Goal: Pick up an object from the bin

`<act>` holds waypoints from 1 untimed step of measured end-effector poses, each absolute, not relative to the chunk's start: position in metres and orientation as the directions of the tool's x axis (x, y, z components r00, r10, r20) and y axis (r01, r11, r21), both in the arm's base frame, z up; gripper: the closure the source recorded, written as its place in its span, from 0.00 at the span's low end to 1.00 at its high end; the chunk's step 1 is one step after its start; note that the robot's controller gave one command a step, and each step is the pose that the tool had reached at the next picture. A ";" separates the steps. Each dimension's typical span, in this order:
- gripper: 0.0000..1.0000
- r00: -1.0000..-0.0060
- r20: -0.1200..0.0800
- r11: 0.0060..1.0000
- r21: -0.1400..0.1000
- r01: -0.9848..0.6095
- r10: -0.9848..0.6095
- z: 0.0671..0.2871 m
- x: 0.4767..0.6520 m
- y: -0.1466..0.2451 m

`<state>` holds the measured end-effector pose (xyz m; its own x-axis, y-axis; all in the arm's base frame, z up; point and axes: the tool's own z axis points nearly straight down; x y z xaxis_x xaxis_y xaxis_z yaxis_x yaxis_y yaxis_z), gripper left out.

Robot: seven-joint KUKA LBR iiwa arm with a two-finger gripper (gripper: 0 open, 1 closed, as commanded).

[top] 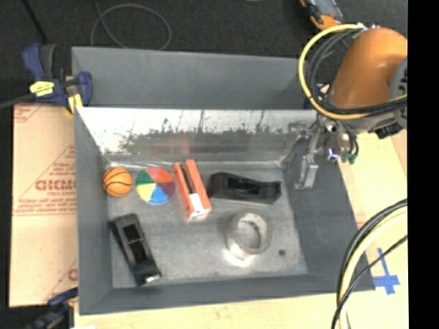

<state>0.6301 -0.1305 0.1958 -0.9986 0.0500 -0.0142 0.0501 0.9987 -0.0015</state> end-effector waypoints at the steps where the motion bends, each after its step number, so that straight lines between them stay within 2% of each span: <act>1: 0.00 -0.995 -0.004 0.995 -0.001 0.099 0.099 0.154 0.634 -0.088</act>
Offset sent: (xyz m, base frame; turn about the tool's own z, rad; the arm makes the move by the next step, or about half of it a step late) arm -0.0695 0.0813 -0.0735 -0.0078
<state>0.6336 -0.0875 0.1536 -0.9951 0.0987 -0.0037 0.0987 0.9951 -0.0009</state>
